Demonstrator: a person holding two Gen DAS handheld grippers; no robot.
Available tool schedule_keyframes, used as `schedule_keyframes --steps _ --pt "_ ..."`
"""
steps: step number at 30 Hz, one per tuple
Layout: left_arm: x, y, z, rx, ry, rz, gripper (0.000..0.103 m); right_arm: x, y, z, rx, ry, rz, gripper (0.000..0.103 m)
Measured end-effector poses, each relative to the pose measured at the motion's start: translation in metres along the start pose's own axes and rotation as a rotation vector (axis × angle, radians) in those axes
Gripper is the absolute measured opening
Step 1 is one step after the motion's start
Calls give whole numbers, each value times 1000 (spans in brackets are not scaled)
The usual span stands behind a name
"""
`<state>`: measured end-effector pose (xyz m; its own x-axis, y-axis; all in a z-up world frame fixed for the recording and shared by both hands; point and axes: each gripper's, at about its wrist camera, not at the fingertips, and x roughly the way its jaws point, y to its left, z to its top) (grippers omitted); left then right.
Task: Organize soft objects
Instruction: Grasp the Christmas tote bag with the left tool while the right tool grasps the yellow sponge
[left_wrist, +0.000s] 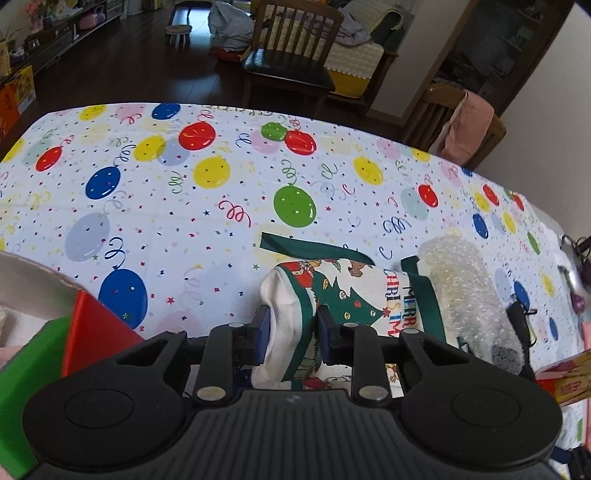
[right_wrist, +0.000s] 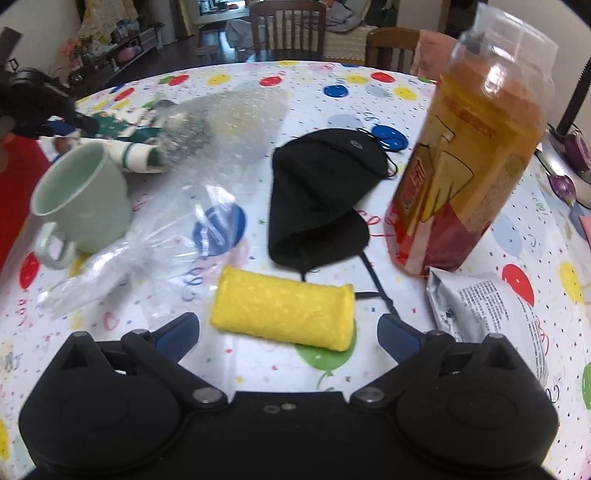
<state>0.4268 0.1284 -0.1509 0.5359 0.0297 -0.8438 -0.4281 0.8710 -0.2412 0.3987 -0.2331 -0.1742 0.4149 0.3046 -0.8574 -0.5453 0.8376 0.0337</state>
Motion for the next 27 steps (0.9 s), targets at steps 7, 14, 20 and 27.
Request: schedule_keyframes --steps 7,14,20,27 --pt "-17 7 3 -38 -28 -4 25 -10 -21 7 89 -49 -3 103" --pt "-30 9 3 -62 -47 -14 24 9 -10 4 71 -7 -6 102" --pt "-41 9 3 -71 -60 -24 24 20 -3 2 95 -5 -18 95" --pt "-50 6 -2 -76 -69 -37 24 24 14 -1 45 0 -53 96"
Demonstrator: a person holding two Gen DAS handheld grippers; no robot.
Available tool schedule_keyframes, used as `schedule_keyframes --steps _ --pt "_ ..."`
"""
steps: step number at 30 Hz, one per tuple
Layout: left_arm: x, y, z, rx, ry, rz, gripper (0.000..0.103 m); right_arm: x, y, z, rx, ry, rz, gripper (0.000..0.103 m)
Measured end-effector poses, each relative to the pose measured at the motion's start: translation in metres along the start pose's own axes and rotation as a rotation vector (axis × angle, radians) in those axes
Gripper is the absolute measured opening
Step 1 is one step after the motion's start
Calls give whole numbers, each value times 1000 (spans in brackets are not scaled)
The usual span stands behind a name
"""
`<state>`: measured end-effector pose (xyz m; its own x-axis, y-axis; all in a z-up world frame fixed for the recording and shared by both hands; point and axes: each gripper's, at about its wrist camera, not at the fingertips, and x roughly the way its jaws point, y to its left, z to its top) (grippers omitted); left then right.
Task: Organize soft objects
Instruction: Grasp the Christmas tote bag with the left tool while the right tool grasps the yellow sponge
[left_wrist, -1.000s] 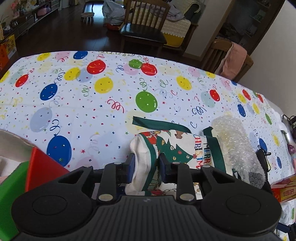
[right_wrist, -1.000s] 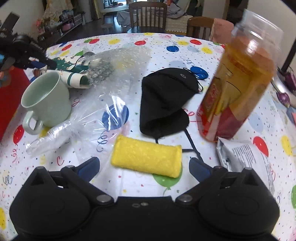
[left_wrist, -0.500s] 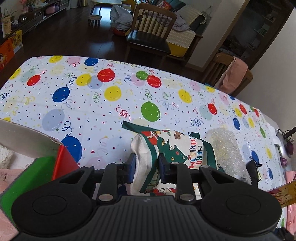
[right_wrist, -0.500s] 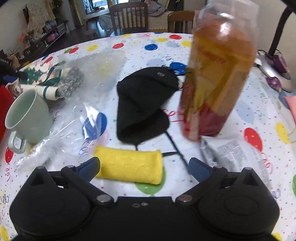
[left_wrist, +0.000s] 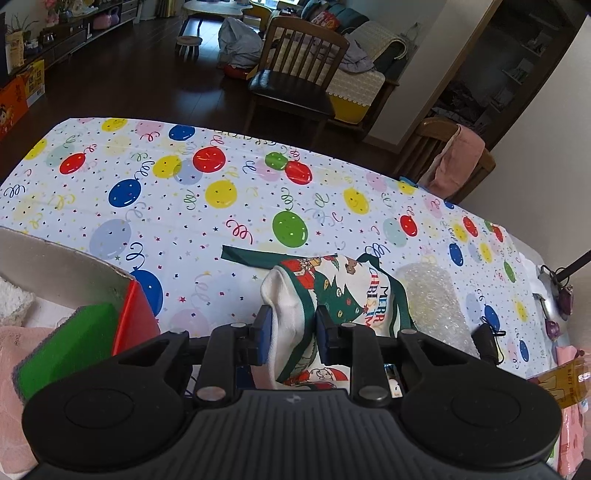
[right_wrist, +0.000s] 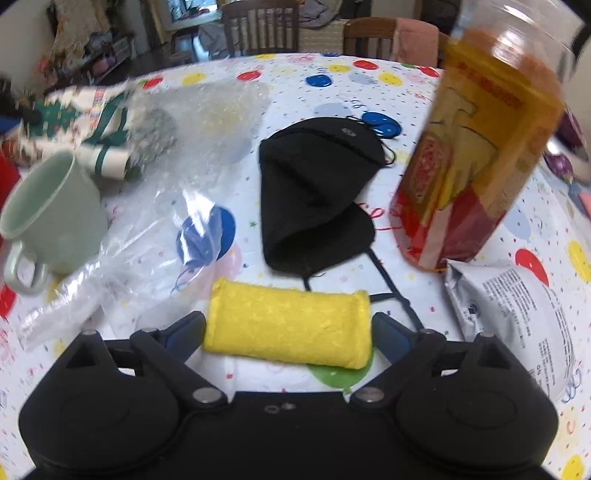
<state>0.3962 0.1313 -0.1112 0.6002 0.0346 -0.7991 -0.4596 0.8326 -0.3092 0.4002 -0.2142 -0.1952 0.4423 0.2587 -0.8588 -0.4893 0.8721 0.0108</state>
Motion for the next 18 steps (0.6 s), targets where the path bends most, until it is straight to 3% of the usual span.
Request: schedule_keyframes --steps 7,18 --pt "-11 -2 -2 -10 -16 -17 22 -13 1 -3 3 -26 -23 82" --pt "-60 1 -8 -34 -59 -115 20 -90 -15 -18 66 -76 33 81"
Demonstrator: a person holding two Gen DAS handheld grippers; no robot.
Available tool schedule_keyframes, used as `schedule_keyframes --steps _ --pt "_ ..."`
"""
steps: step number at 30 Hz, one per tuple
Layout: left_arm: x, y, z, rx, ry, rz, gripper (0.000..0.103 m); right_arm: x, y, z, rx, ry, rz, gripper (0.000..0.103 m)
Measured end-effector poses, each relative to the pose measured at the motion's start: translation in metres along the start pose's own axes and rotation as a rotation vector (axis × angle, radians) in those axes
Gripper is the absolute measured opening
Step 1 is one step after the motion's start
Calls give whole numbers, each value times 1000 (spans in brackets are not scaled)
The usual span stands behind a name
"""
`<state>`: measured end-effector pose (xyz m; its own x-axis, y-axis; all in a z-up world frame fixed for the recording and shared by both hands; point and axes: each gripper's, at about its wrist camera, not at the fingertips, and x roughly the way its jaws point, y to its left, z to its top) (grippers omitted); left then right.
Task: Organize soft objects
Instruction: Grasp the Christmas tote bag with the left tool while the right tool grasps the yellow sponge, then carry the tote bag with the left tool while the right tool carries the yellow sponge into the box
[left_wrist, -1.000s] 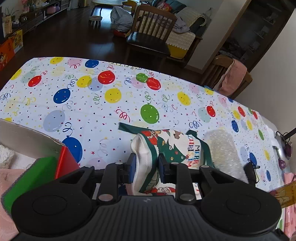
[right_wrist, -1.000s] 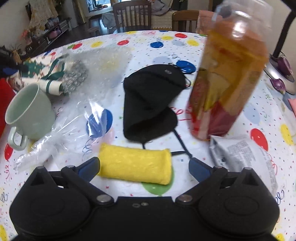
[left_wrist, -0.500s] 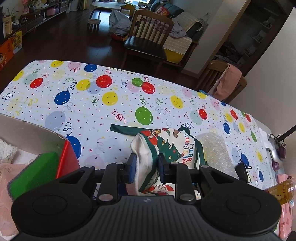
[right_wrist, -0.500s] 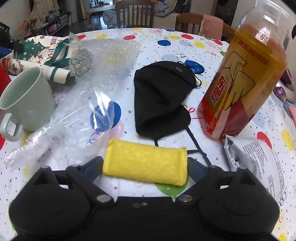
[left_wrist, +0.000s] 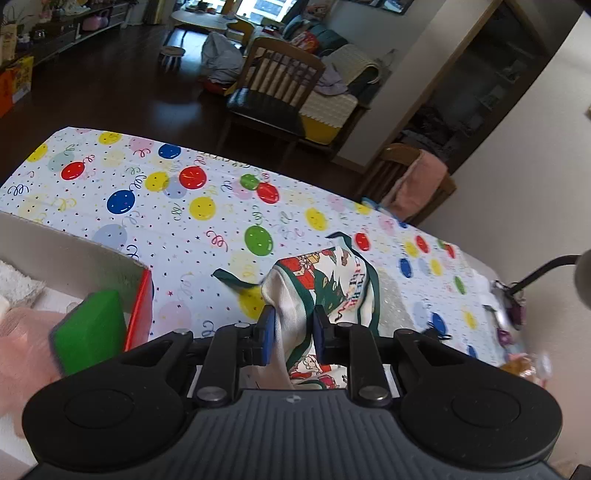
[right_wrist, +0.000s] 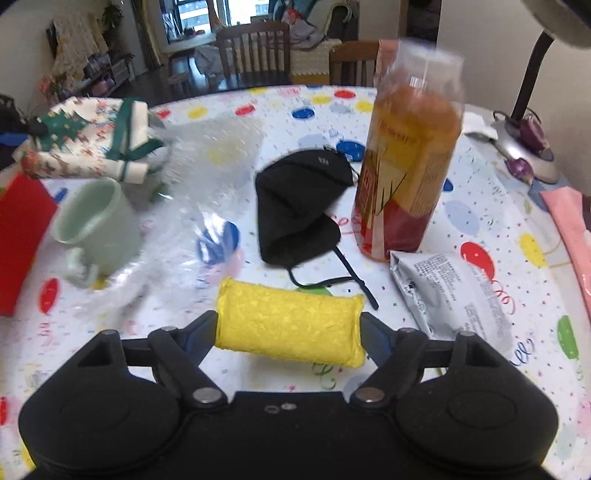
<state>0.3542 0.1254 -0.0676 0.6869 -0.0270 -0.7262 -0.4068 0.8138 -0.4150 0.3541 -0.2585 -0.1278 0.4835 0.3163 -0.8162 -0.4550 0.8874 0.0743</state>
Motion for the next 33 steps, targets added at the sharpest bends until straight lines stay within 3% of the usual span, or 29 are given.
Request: schedule_keyframes --steps 15,23,33 --pt "-82 34 -5 -12 -24 -85 20 -82 72 26 -59 -104 148 81" --pt "-127 70 3 -34 -52 -117 20 -97 124 42 -121 -133 206 81" --pt "-186 130 13 -72 -118 -97 20 -101 209 61 -249 -159 276 81"
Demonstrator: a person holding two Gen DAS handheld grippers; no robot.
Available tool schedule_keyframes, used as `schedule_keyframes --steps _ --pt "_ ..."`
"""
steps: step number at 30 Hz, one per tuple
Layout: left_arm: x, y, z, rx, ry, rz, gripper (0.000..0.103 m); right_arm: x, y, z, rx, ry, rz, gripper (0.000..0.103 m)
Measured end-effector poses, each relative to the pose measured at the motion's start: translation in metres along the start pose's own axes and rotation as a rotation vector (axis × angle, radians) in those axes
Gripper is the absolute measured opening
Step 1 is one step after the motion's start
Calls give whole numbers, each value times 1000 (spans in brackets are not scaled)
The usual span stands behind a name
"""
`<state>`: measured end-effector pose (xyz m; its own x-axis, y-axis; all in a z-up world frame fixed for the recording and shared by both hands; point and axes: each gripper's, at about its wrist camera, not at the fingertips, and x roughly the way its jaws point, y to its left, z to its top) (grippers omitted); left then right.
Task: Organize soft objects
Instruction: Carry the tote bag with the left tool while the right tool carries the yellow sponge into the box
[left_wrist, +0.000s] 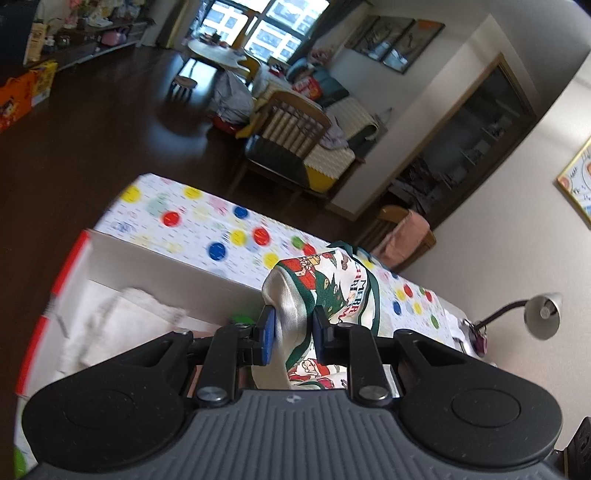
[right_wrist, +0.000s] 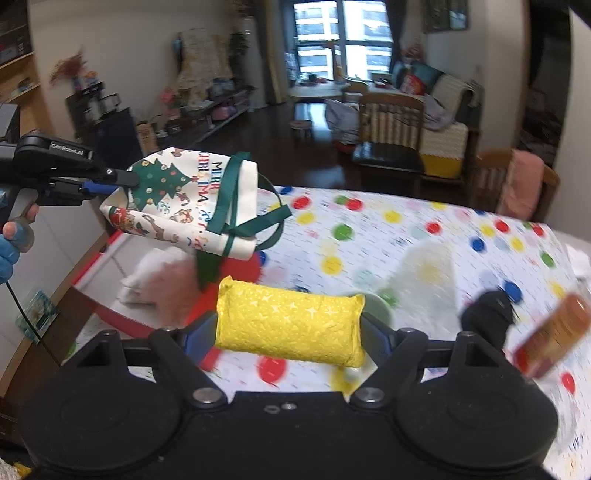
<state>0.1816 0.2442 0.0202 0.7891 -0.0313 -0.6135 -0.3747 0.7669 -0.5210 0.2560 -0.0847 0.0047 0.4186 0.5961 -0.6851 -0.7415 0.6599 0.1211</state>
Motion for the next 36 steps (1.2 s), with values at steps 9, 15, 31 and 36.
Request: schedule_keyframes --steps 9,15,31,36 --pt "-42 57 14 -36 -55 58 20 34 68 28 -101 3 68 81" --pt "-58 99 18 -68 -68 105 20 61 106 36 -154 34 104 81" --pt "-12 150 -5 -34 44 153 20 150 159 37 -233 180 86 81" --pt "9 143 -9 48 70 186 20 168 171 32 -256 218 79 81"
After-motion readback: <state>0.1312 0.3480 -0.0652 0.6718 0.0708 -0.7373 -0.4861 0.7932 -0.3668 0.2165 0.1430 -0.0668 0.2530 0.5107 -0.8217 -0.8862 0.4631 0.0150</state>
